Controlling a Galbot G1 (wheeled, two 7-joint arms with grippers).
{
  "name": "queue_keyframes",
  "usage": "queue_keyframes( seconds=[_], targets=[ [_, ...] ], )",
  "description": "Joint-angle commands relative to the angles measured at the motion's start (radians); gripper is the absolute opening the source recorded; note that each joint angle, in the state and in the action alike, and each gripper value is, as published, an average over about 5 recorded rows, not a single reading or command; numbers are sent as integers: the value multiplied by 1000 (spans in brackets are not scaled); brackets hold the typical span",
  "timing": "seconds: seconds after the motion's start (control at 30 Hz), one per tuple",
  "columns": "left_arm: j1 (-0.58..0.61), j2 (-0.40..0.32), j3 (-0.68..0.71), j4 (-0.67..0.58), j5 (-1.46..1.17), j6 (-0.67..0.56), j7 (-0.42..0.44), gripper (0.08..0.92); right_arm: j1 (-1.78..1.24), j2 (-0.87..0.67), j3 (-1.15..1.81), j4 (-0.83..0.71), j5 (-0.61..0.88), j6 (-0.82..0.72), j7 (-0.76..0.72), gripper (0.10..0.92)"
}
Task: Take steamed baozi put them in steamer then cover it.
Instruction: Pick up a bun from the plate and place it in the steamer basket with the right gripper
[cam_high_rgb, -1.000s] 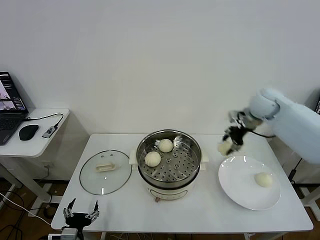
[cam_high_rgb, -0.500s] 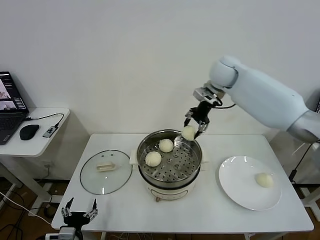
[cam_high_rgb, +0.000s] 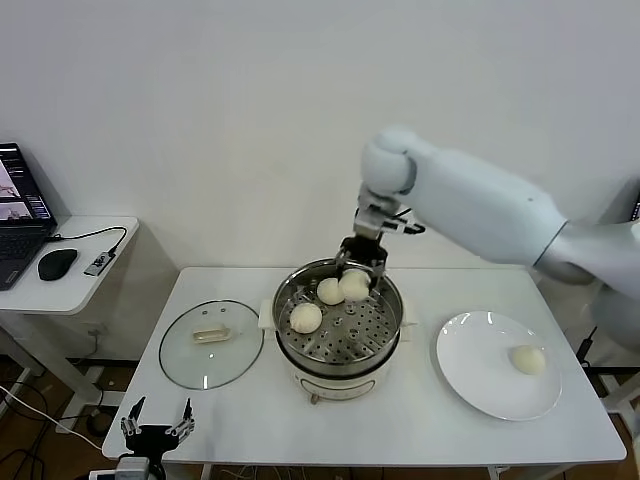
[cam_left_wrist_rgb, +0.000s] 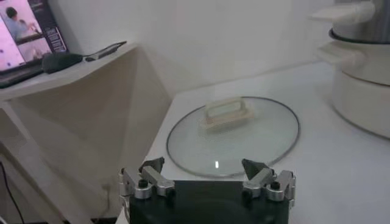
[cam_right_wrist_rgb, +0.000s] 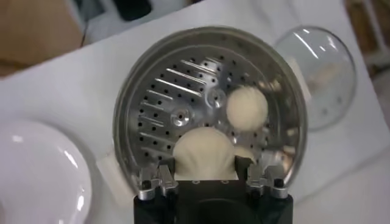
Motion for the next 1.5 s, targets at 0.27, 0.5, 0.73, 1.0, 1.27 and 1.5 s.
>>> queue_keyframes(
  seconds=[0.27, 0.5, 0.73, 1.0, 1.27, 1.5],
  targets=[
    [0, -3, -2, -5, -4, 1, 1, 823, -87, 45, -25, 143, -188, 77, 14, 605],
    [-3, -4, 1, -2, -3, 2, 1, 823, -120, 42, -21, 149, -213, 43, 43, 604],
    [-1, -2, -1, 0, -3, 1, 1, 823, -148, 38, -20, 158, -209, 26, 41, 602],
    [-3, -3, 2, 2, -2, 2, 2, 823, -172, 32, -19, 175, -216, 17, 40, 602],
    [-7, -4, 3, 5, -2, 2, 3, 823, -171, 23, -20, 174, -211, -32, 65, 613],
    [-10, -3, 5, 5, -2, 3, 5, 823, -129, -16, -4, 202, -165, -135, 108, 774]
  ],
)
